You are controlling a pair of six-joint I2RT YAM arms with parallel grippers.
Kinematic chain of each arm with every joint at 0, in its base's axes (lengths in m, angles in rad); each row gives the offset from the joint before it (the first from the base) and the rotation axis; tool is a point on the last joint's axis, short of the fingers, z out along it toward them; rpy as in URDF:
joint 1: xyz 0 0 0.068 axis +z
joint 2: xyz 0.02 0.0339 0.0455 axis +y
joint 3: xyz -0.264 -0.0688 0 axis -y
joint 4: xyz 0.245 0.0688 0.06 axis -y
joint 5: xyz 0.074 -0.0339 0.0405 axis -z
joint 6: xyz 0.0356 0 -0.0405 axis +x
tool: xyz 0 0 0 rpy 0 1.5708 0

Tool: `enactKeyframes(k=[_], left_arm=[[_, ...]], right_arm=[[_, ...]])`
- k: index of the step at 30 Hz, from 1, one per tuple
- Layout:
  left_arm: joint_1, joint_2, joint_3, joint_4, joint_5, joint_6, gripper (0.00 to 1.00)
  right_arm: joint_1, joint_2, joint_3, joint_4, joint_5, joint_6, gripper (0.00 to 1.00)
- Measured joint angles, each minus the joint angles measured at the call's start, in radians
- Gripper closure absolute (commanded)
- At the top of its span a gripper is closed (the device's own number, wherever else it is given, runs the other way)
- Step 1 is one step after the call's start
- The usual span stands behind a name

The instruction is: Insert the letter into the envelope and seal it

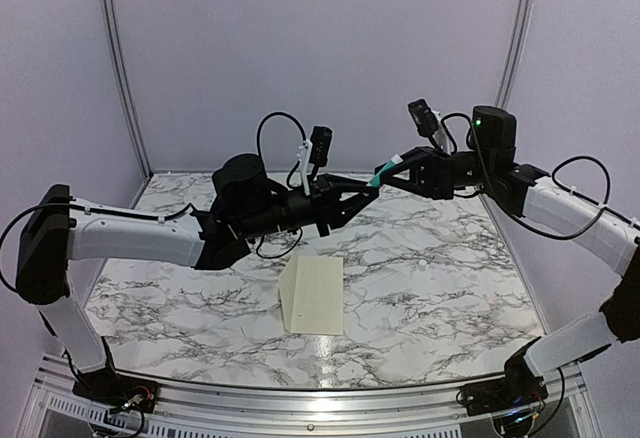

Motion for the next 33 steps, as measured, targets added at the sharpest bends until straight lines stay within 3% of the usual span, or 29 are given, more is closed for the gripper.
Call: enactKeyframes(k=[3, 8, 12, 16, 20, 27, 33], left_arm=[[0.000, 0.000, 0.000, 0.000, 0.003, -0.002, 0.85], [0.002, 0.000, 0.000, 0.000, 0.010, -0.007, 0.86], [0.012, 0.000, -0.003, 0.002, 0.010, -0.026, 0.87], [0.035, -0.010, -0.043, -0.028, -0.003, -0.057, 0.87], [0.053, -0.028, -0.071, -0.141, -0.005, -0.094, 0.87], [0.066, -0.062, -0.072, -0.335, 0.046, -0.200, 0.88], [0.071, -0.064, -0.064, -0.462, 0.116, -0.292, 0.89]], right_arm=[[0.000, 0.000, 0.000, 0.002, 0.000, 0.000, 0.91], [-0.002, 0.000, 0.000, -0.008, 0.002, -0.011, 0.64], [-0.030, 0.026, 0.087, -0.171, 0.019, -0.128, 0.55], [-0.120, 0.063, 0.294, -0.438, 0.103, -0.360, 0.54], [-0.156, 0.051, 0.442, -0.667, 0.294, -0.635, 0.56], [0.022, -0.039, 0.363, -0.836, 0.723, -1.001, 0.57], [0.151, -0.029, 0.318, -0.903, 0.940, -1.175, 0.56]])
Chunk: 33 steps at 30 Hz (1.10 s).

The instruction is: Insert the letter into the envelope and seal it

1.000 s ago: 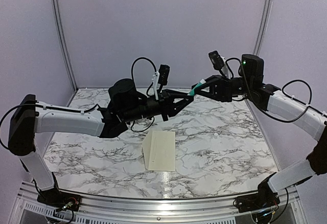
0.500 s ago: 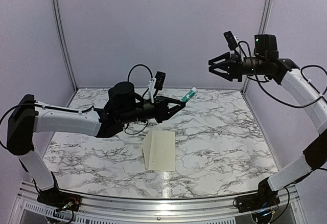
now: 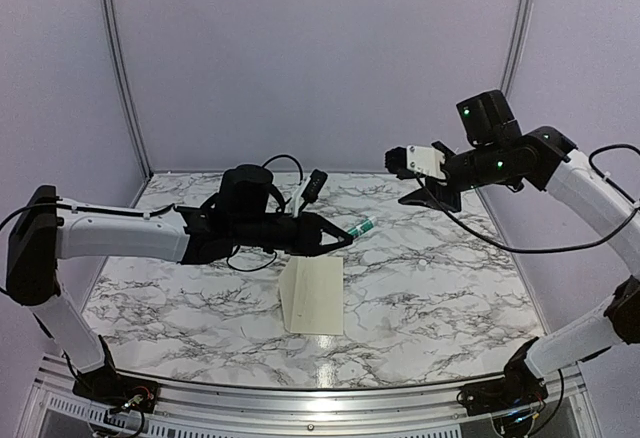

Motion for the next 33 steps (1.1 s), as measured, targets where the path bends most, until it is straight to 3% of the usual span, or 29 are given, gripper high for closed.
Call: enactKeyframes(k=[15, 24, 28, 33], left_arm=[[0.018, 0.000, 0.070, -0.115, 0.129, -0.103, 0.92], [0.019, 0.008, 0.077, -0.134, 0.163, -0.111, 0.92], [0.019, 0.013, 0.079, -0.134, 0.169, -0.111, 0.87], [0.026, 0.013, 0.080, -0.134, 0.169, -0.097, 0.69]], right_arm=[[0.243, 0.087, -0.088, -0.019, 0.249, -0.156, 0.60], [0.273, 0.092, -0.113, 0.014, 0.322, -0.154, 0.81], [0.273, 0.092, -0.114, 0.022, 0.324, -0.137, 0.87], [0.273, 0.092, -0.120, 0.027, 0.316, -0.098, 0.91]])
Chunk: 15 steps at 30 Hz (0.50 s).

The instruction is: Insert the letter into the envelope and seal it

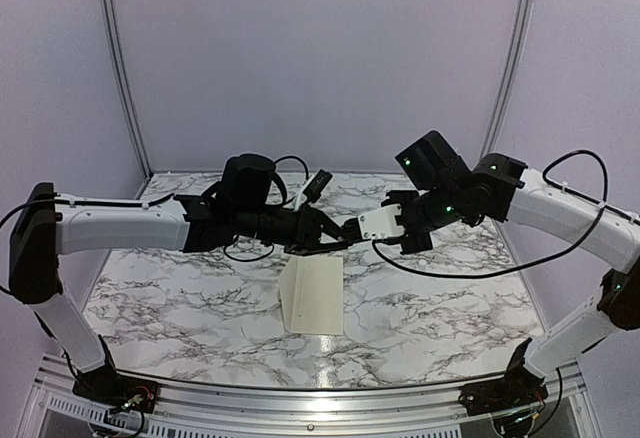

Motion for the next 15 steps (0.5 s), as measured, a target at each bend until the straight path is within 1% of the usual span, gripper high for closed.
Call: enactKeyframes(k=[2, 5, 8, 11, 15], left_arm=[[0.000, -0.002, 0.000, -0.001, -0.026, 0.027, 0.60], [0.001, -0.031, -0.012, -0.010, -0.098, 0.087, 0.53], [0.002, -0.110, -0.042, -0.021, -0.191, 0.166, 0.50], [0.003, -0.190, -0.053, -0.018, -0.271, 0.244, 0.49], [0.001, -0.274, -0.084, 0.025, -0.352, 0.334, 0.49]], right_arm=[[-0.001, 0.002, -0.004, 0.009, -0.011, 0.028, 0.92], [-0.014, 0.010, -0.004, 0.029, -0.054, 0.077, 0.93], [-0.059, 0.022, 0.000, 0.042, -0.130, 0.134, 0.93], [-0.129, 0.043, 0.021, 0.050, -0.216, 0.200, 0.94], [-0.192, 0.056, 0.047, 0.079, -0.326, 0.290, 0.93]])
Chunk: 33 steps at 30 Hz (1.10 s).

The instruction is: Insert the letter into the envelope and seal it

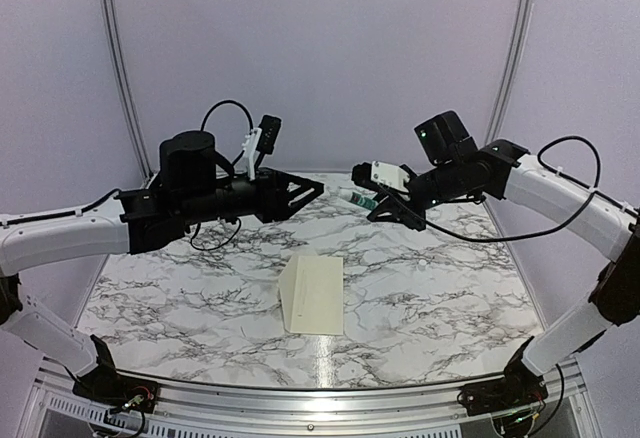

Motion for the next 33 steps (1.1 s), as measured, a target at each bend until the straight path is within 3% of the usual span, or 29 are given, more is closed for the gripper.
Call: enactKeyframes(k=[5, 12, 23, 33], left_arm=[[-0.030, -0.038, -0.090, 0.130, -0.104, 0.074, 0.48], [-0.069, -0.028, -0.262, 0.438, -0.208, 0.143, 0.46], [-0.090, 0.164, -0.218, 0.799, -0.185, 0.142, 0.44], [-0.094, 0.297, -0.092, 0.912, -0.158, 0.097, 0.44]], right_arm=[[-0.053, 0.003, 0.007, 0.055, -0.169, 0.127, 0.93], [-0.146, 0.023, 0.011, 0.175, -0.444, 0.340, 0.93], [-0.156, 0.030, -0.037, 0.357, -0.732, 0.580, 0.92], [-0.156, 0.030, -0.105, 0.457, -0.835, 0.680, 0.91]])
